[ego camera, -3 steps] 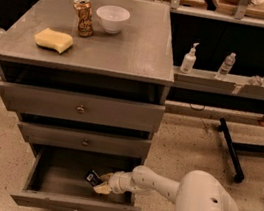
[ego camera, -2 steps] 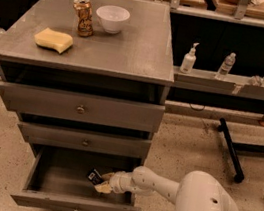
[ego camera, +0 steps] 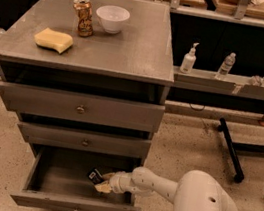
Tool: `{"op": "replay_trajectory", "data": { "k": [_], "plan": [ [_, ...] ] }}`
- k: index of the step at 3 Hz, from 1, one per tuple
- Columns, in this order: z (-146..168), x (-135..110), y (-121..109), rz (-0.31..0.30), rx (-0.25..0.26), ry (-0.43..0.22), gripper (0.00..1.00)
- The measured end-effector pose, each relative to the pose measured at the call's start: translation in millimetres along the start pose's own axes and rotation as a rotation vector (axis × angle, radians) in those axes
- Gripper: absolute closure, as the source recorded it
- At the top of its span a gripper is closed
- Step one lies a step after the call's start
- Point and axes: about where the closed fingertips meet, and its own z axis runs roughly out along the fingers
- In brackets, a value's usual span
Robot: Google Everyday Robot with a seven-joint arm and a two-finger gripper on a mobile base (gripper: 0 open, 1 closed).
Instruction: Place rxbar blueberry into bottom drawer
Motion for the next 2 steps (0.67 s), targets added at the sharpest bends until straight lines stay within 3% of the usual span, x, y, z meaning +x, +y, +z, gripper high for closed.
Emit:
{"op": "replay_trajectory", "data": {
  "k": [1, 2],
  "plan": [
    [1.8, 0.1, 1.9, 0.0, -0.004, 0.0, 0.33],
    [4.2, 0.1, 4.5, 0.0, -0.009, 0.0, 0.02]
  ]
}}
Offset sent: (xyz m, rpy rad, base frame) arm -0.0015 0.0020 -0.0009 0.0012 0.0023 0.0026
